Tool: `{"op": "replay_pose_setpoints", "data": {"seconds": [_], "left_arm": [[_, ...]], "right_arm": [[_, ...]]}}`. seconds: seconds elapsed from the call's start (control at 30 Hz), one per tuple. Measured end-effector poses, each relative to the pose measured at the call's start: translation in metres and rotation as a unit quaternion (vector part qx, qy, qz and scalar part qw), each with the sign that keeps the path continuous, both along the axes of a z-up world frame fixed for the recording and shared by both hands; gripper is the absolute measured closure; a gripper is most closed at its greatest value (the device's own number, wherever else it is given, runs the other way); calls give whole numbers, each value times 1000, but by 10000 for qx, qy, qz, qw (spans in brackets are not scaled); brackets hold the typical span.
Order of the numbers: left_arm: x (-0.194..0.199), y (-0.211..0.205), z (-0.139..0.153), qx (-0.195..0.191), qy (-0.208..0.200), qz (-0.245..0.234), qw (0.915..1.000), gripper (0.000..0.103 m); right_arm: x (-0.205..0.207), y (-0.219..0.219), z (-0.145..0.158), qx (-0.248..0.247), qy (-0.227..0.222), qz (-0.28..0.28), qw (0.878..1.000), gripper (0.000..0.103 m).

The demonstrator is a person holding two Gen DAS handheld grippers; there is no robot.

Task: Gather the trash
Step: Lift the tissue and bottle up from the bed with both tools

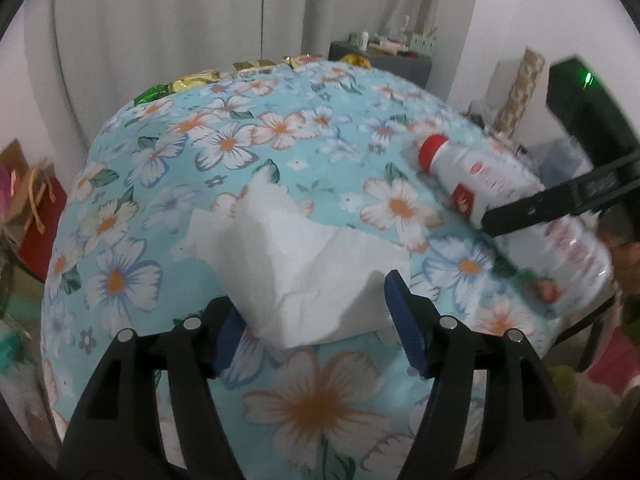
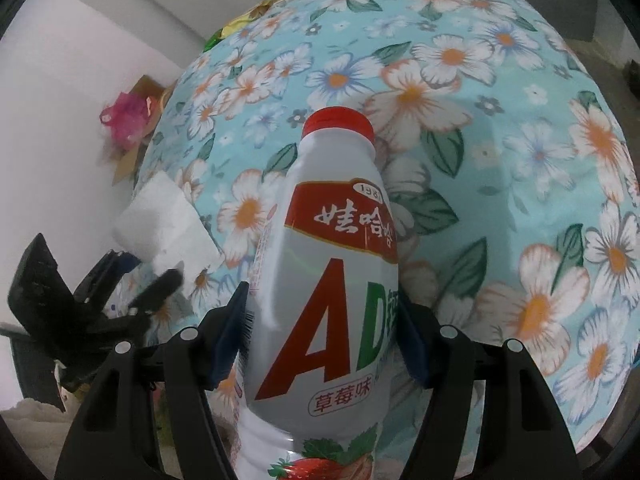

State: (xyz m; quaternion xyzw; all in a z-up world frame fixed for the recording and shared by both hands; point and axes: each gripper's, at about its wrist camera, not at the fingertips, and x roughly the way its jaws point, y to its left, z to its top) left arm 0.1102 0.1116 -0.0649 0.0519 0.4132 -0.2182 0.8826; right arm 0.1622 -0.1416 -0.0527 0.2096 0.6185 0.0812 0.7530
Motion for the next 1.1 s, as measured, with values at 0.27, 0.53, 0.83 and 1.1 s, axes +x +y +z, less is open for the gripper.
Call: {"op": "replay_pose_setpoints", "data": {"seconds": [0.27, 0.53, 0.83, 1.1], "left_arm": [[7, -11, -8, 354, 160, 124, 9992, 41], [8, -15, -6, 529, 199, 191, 9982, 61], [9, -17, -5, 537, 190, 248, 9981, 73], [9, -15, -3, 470, 228, 307, 9982, 77]], "right_arm": [[7, 12, 9, -475, -55, 381, 9981, 36], [8, 14, 13, -626, -111, 548, 9965, 36], [6, 3, 5, -318, 29, 187, 9993, 29], [0, 7, 8, -380, 4, 271, 9989, 29]]}}
